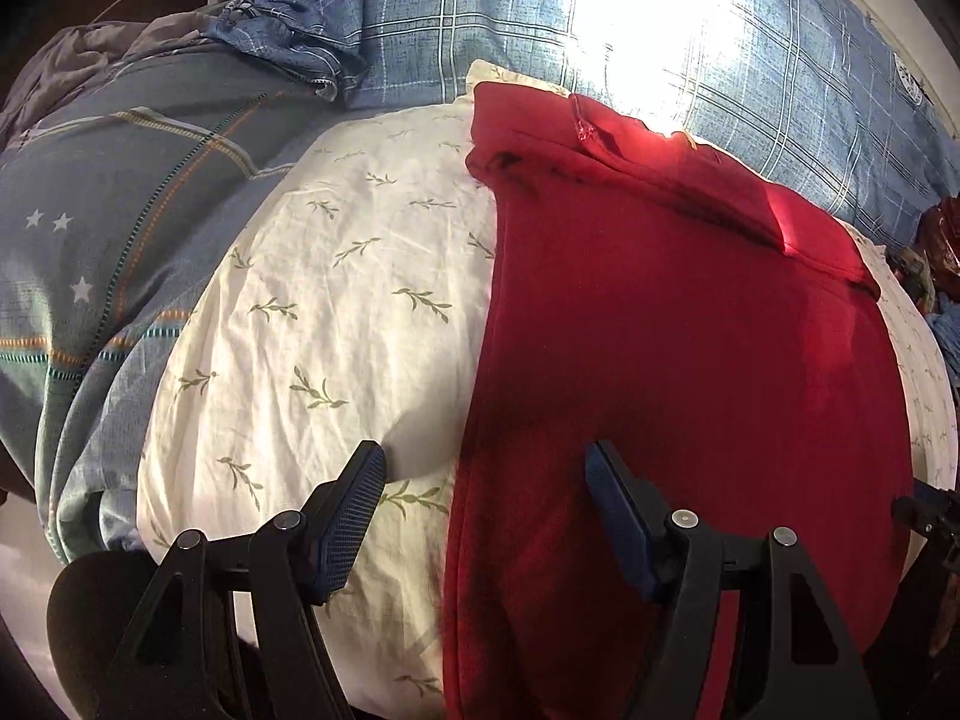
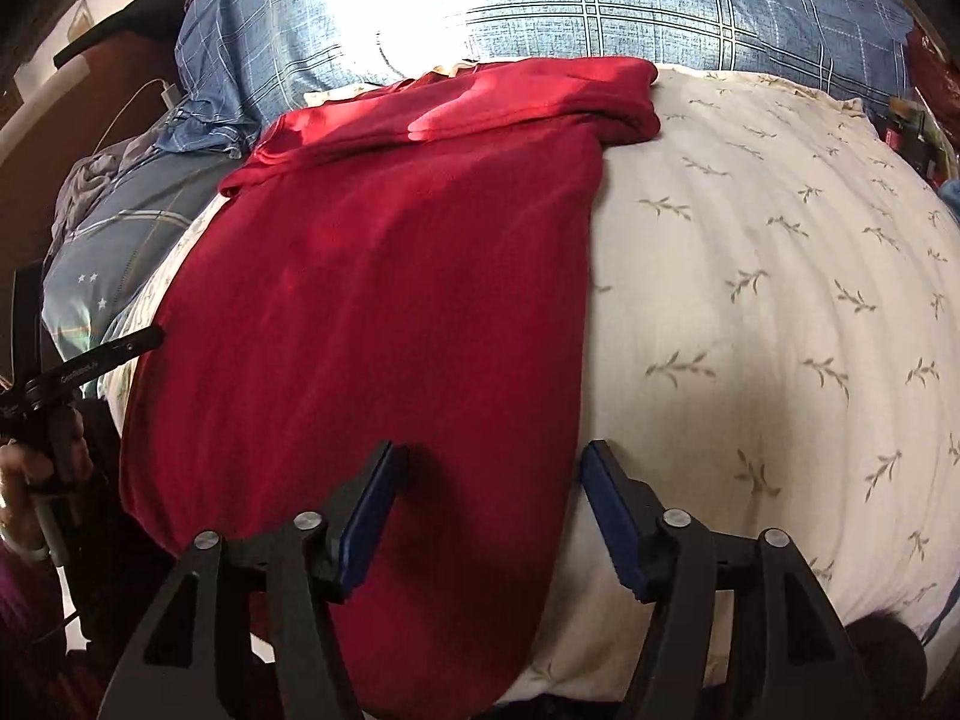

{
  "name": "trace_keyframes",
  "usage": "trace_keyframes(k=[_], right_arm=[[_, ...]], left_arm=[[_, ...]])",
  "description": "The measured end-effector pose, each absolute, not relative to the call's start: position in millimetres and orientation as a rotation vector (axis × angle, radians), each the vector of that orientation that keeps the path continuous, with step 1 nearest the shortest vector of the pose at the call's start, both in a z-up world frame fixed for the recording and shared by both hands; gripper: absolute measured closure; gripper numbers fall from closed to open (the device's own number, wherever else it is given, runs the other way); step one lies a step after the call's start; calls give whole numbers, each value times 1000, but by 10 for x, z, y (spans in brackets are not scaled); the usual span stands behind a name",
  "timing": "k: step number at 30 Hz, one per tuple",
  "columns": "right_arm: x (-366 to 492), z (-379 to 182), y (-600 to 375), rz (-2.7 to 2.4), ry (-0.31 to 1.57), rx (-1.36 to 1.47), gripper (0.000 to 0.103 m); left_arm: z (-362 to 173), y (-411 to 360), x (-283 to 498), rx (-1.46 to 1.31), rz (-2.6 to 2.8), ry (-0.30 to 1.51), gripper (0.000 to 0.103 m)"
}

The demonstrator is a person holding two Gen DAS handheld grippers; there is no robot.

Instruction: Fold small clothes

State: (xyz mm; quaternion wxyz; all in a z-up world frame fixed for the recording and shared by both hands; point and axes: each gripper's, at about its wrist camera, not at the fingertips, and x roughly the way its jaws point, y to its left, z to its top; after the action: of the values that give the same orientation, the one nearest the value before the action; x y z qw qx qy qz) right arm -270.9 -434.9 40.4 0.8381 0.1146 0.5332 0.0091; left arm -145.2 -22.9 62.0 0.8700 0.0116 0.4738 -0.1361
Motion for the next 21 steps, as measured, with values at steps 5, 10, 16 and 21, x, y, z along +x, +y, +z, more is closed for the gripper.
trace_keyframes(k=[5,10,16,21], right_arm=[[-2714,399,-4321,18,1123,246,36],[-2690,387,-4311,20,1111,248,39],[-2696,414,-4292,-23,1082,171,92],[-2734,478,-4324,-42,1062,159,95]], left_arm=[[611,-226,-1469,26,-283,996,34],[608,-238,-1476,30,-283,999,34],[593,-247,-1468,22,-278,1003,34],[602,-220,-1474,9,-285,1014,34]])
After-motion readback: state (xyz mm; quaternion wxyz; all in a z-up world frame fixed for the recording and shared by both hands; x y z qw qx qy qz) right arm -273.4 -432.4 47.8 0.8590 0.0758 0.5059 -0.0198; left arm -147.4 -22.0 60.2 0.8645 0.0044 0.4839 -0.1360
